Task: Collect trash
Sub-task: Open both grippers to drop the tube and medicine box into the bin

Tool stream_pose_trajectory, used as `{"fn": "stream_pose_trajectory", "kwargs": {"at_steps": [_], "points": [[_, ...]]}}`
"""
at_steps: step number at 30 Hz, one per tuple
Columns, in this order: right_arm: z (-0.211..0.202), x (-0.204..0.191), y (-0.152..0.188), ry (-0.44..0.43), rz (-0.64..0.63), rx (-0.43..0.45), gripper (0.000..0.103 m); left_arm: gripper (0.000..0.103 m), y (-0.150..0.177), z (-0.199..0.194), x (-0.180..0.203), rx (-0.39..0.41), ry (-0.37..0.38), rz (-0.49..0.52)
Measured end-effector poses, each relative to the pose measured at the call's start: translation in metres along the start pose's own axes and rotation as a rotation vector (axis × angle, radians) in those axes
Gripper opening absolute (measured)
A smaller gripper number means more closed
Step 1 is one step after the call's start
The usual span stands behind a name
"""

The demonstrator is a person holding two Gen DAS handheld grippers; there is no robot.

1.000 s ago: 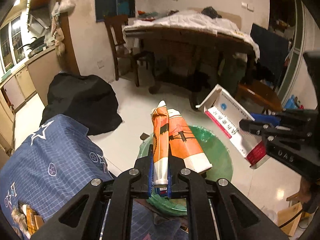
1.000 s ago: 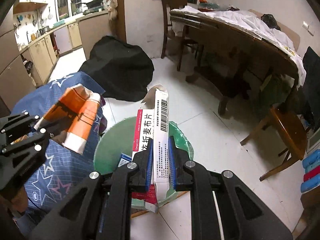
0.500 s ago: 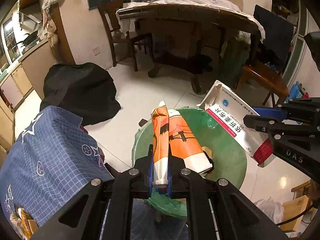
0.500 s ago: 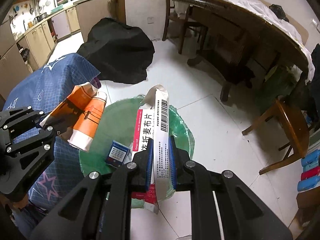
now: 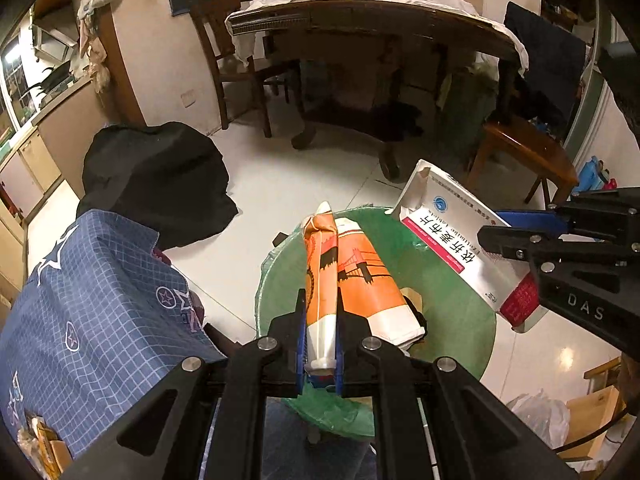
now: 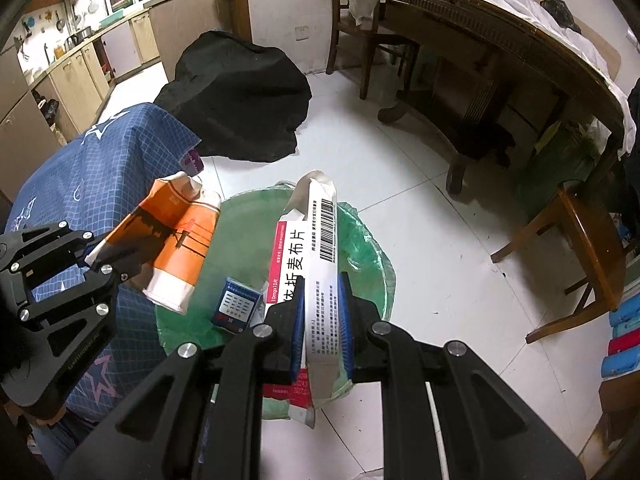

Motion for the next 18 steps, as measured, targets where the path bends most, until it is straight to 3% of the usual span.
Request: {"fn": "stream_pose_trajectory", "kwargs": {"at_steps": [4, 7, 8, 18], "points": [[0.000, 0.001, -0.001, -0.001, 0.008, 0.007, 0.017, 0.013, 0.000, 0.003, -0.002, -0.007, -0.008, -0.008], [-0.001, 0.006, -0.002, -0.008, 0.026, 0.018, 0.019, 0.042, 0.001, 0.004, -0.005, -0.011, -0.017, -0.014], [-0.001, 0.007, -0.002, -0.005, 0.027, 0.020, 0.020, 0.045, 0.002, 0.004, -0.006, -0.008, -0.018, -0.017], [0.001, 0.009, 0.002, -0.007, 0.033, 0.019, 0.020, 0.046, 0.005, 0.008, -0.009, -0.020, -0.020, -0.026]]}}
Point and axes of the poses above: each gripper's, at about its wrist camera, not at the fingertips, and z roughly the way its jaws point, x to its right, y to its underside, the point moved 4 cm from there along z, roughly the way its jaws point, and after that the axes turned 4 degrees about y, right-handed, at the moved point
